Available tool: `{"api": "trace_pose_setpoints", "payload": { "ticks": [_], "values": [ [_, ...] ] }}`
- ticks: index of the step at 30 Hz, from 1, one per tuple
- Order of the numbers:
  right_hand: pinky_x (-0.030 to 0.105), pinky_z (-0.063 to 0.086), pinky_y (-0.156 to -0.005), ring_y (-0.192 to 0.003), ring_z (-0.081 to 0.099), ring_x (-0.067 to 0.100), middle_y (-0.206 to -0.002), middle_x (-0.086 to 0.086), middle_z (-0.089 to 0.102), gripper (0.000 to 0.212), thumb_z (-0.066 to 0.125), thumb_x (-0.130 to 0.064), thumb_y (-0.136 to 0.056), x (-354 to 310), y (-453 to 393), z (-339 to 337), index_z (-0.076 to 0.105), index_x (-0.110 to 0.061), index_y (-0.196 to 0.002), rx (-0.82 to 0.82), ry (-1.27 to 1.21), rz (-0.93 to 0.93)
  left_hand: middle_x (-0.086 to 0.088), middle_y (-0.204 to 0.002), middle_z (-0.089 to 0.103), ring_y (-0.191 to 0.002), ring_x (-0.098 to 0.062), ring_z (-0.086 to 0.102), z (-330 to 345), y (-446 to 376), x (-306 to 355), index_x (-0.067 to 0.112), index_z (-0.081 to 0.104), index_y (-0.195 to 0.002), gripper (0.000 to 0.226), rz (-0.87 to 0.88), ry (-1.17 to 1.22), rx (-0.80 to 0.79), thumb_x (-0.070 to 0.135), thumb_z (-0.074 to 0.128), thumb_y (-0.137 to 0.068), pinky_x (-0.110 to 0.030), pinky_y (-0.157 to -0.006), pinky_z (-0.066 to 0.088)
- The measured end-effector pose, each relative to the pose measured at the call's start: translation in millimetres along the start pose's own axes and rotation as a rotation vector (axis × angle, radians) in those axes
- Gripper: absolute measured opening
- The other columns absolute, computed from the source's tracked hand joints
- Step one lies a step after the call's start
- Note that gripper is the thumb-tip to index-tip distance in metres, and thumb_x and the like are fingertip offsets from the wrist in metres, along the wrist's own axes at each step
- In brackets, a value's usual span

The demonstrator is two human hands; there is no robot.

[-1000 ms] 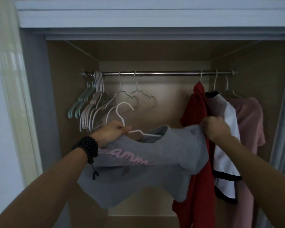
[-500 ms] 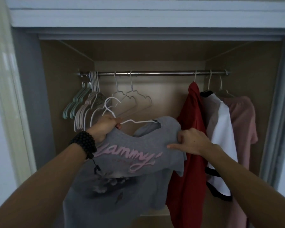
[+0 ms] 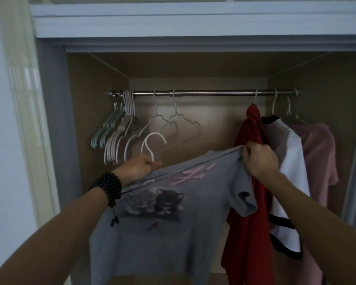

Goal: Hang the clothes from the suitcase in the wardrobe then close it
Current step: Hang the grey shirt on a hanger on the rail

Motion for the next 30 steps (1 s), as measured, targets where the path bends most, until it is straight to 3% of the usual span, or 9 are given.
{"api": "trace_pose_setpoints", "payload": {
  "ticks": [5, 8, 11, 16, 19, 22, 25, 28, 30],
  "values": [
    [0.039, 0.053, -0.075, -0.087, 0.062, 0.032, -0.091, 0.007, 0.064, 0.034, 0.049, -0.05, -0.082, -18, 0, 0, 0.062, -0.019, -0.092, -0.204, -0.02, 0.136, -0.034, -0.067, 0.053, -0.056, -0.029, 0.05, 1, -3, 3, -0.014, 0.058, -0.073, 0.082, 0.051, 0.178, 0.048, 0.067, 0.058, -0.082, -0.035, -0.059, 0.04],
    [0.039, 0.055, -0.082, -0.094, 0.065, 0.024, -0.097, 0.0, 0.069, 0.064, 0.041, -0.074, -0.07, -37, -2, 5, 0.069, -0.023, -0.097, -0.386, -0.119, 0.019, -0.035, -0.086, 0.063, -0.068, -0.039, 0.063, 8, -7, 10, -0.008, 0.062, -0.072, 0.071, 0.095, 0.205, 0.057, 0.062, 0.059, -0.085, -0.036, -0.065, 0.048],
    [0.04, 0.05, -0.093, -0.102, 0.061, 0.017, -0.108, -0.005, 0.068, 0.089, 0.029, -0.094, -0.062, -52, 7, 18, 0.067, -0.029, -0.109, -0.679, -0.033, -0.108, -0.023, -0.077, 0.063, -0.067, -0.031, 0.06, 19, -14, 16, 0.008, 0.06, -0.07, 0.055, 0.107, 0.224, 0.085, 0.06, 0.057, -0.087, -0.037, -0.067, 0.047],
    [0.036, 0.049, -0.073, -0.093, 0.063, 0.025, -0.088, 0.002, 0.067, 0.034, 0.051, -0.049, -0.093, -65, 17, 24, 0.065, -0.019, -0.083, -0.587, -0.046, -0.303, -0.014, -0.071, 0.055, -0.064, -0.021, 0.052, 29, -16, 24, 0.002, 0.06, -0.072, 0.051, 0.202, 0.155, 0.087, 0.048, 0.056, -0.093, -0.034, -0.064, 0.041],
    [0.036, 0.049, -0.075, -0.098, 0.063, 0.024, -0.095, -0.001, 0.069, 0.022, 0.055, -0.043, -0.092, -53, 15, 14, 0.067, -0.025, -0.088, -0.448, -0.035, -0.241, 0.001, -0.094, 0.07, -0.086, -0.009, 0.065, 19, -6, 12, 0.012, 0.068, -0.104, 0.027, 0.245, 0.112, -0.097, 0.035, 0.055, -0.098, -0.022, -0.077, 0.049],
    [0.037, 0.051, -0.075, -0.093, 0.064, 0.022, -0.09, -0.003, 0.07, 0.015, 0.059, -0.039, -0.089, -34, 15, 11, 0.068, -0.027, -0.085, -0.391, -0.081, -0.195, 0.01, -0.073, 0.063, -0.067, -0.003, 0.057, 5, -2, -17, 0.011, 0.066, -0.078, 0.019, 0.246, -0.063, -0.127, 0.018, 0.06, -0.095, -0.029, -0.07, 0.046],
    [0.04, 0.053, -0.075, -0.086, 0.066, 0.02, -0.081, -0.004, 0.07, 0.013, 0.061, -0.037, -0.088, -26, 15, 11, 0.068, -0.026, -0.083, -0.407, -0.112, -0.224, 0.001, -0.067, 0.067, -0.064, -0.003, 0.057, -1, 0, -23, 0.007, 0.071, -0.071, 0.019, 0.246, -0.177, 0.072, 0.005, 0.065, -0.089, -0.023, -0.066, 0.043],
    [0.034, 0.049, -0.072, -0.088, 0.064, 0.023, -0.086, -0.001, 0.069, 0.017, 0.055, -0.028, -0.091, -28, 18, 14, 0.067, -0.022, -0.08, -0.483, 0.006, -0.288, -0.004, -0.084, 0.074, -0.081, -0.015, 0.065, -23, 4, -21, 0.006, 0.074, -0.083, 0.021, 0.258, -0.194, 0.562, -0.006, 0.058, -0.085, -0.019, -0.072, 0.04],
    [0.031, 0.043, -0.069, -0.093, 0.064, 0.028, -0.092, 0.005, 0.071, 0.02, 0.052, -0.025, -0.091, -29, 18, 18, 0.068, -0.02, -0.081, -0.433, 0.141, -0.321, -0.006, -0.088, 0.073, -0.085, -0.018, 0.064, -33, 6, -21, 0.007, 0.073, -0.086, 0.019, 0.274, -0.168, 0.634, -0.003, 0.057, -0.088, -0.025, -0.076, 0.044]
  ]
}}
Point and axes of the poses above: each hand's wrist, its own y-axis away from the middle knuckle, its own z-axis out of the palm, x = y × z, the point moved 2 cm from there along -y, towards the middle knuckle
